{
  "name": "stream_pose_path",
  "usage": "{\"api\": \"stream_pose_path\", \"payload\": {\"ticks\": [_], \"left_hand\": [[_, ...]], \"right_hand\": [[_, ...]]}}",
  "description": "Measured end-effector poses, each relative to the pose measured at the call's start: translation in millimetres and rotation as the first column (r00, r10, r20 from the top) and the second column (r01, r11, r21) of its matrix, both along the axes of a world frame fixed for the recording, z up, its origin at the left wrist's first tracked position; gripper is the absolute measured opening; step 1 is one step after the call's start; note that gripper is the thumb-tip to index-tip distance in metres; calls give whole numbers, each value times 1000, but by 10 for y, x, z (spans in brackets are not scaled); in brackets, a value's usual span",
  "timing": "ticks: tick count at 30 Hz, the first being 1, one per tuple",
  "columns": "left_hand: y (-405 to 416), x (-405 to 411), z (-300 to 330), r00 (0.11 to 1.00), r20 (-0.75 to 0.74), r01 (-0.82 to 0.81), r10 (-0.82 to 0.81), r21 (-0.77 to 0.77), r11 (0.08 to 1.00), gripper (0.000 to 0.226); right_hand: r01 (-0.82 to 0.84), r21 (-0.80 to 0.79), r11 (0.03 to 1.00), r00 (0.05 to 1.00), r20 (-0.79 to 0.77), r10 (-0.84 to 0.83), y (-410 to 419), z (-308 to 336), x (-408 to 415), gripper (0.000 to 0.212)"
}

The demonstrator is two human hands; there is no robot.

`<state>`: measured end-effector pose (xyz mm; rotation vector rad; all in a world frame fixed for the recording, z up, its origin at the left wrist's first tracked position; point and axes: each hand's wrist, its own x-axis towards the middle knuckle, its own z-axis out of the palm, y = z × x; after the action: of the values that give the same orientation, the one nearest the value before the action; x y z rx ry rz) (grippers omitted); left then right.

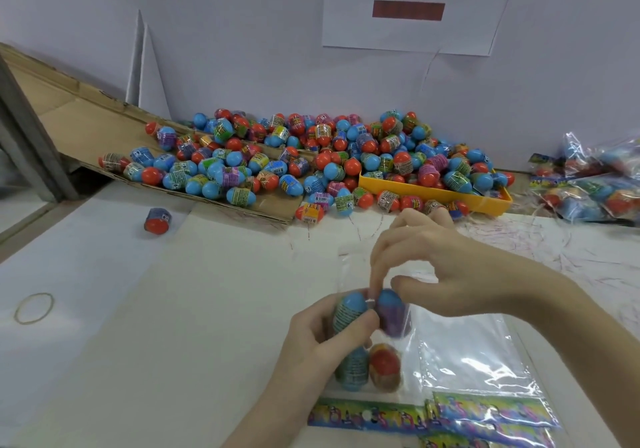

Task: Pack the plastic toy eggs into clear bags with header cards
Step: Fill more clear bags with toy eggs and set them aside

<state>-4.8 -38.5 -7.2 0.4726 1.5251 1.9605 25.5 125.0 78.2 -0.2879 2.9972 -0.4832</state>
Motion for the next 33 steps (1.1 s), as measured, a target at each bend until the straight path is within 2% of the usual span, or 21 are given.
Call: {"api": "stream_pose_path", "payload": {"ticks": [3,6,8,9,10,12,14,16,18,19,23,26,30,31,33], "left_hand": [[4,-23,-31,998,70,-12,10,36,999,43],[9,-29,-50,997,77,-19,15,48,999,44],[8,-24,-56,996,92,-20,15,52,998,47],[9,-23,-63,996,92,-24,20,49,998,48],[8,-22,-62,996,80,-35,32,41,999,47],[0,-25,-57,996,59,-63,61,35,997,45],[-7,-24,-58,997,49,-56,54,36,998,42],[-13,-22,-55,999,36,-41,41,8,999,41],[-14,-20,-63,998,41,-38,39,-12,999,40],[-17,-21,-70,998,38,-40,40,-22,999,42],[-37,-17,-82,1000,11,-19,20,-44,999,47],[-21,-9,-67,1000,28,15,-13,-50,999,29],[-11,-3,-15,999,47,7,-4,-53,999,15],[-14,-2,-1,999,36,8,-5,-70,998,16],[-19,-9,19,1000,8,11,-10,-87,996,20]], "right_hand": [[35,-61,998,998,-44,-37,31,-92,-2,37],[62,-140,988,990,-120,-79,35,-161,38,40],[132,-271,953,962,-196,-189,-3,-202,84,35],[163,-369,915,941,-222,-257,-24,-230,116,40],[184,-464,866,925,-217,-312,-56,-258,157,55],[261,-592,763,919,-90,-384,-134,-343,256,92],[345,-655,672,919,91,-382,-197,-471,341,105],[404,-746,529,895,203,-397,-252,-576,378,93],[437,-812,387,861,253,-441,-273,-640,388,78],[449,-824,346,847,268,-460,-273,-659,394,74],[484,-825,292,836,338,-432,-280,-677,463,49],[507,-810,294,838,383,-389,-268,-622,509,47],[471,-842,263,797,279,-537,-226,-501,473,68],[454,-854,254,785,249,-567,-219,-473,460,65],[418,-873,252,787,210,-580,-218,-427,438,46]]}}
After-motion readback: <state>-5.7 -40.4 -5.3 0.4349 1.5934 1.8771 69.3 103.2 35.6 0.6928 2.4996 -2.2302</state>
